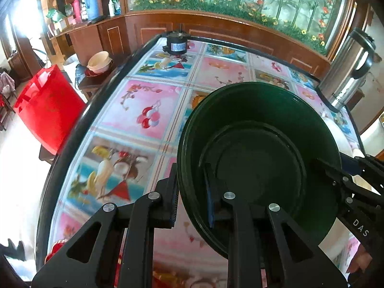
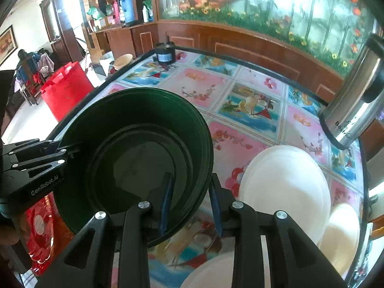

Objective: Organize plates and bowls
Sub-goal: 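Lift the green basin with the left tool and carry it toward the red plates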

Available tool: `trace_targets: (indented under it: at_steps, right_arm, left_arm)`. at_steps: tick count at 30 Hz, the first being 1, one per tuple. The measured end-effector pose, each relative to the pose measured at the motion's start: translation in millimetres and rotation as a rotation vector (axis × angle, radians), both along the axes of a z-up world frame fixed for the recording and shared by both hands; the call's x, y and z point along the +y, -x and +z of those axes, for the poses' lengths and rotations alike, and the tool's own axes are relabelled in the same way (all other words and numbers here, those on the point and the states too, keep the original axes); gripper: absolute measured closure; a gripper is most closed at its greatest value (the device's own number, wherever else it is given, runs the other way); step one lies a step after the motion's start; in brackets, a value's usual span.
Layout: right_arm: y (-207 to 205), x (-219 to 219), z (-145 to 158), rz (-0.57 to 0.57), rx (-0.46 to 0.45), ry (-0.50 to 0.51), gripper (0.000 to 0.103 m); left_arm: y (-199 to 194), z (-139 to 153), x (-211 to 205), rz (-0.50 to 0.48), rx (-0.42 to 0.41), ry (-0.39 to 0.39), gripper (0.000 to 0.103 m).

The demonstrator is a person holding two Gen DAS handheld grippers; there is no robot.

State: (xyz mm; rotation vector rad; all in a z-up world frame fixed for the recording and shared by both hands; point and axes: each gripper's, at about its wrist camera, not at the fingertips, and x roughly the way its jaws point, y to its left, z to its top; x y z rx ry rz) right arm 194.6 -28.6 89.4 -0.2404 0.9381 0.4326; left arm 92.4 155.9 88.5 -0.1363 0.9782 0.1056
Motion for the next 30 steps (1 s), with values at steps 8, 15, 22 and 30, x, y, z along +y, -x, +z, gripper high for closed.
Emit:
trace_targets:
  at_steps: [8, 15, 22, 30]
  right_arm:
    - [43, 8, 11, 0.021, -0.029, -0.024, 0.071]
    - [71, 13, 15, 0.032, -0.05, -0.032, 0.071]
    - [97, 16, 23, 0.048, -0.078, -0.041, 0.071]
    - [128, 32, 30, 0.094, -0.109, -0.057, 0.068]
  left_arm:
    - [48, 15, 11, 0.012, -0.048, -0.001, 0.085]
    - [80, 23, 17, 0.02, -0.07, 0.006, 0.085]
    - [112, 29, 23, 0.031, -0.097, 0.002, 0.085]
    - [152, 34, 42, 0.071, -0.127, -0.004, 0.085]
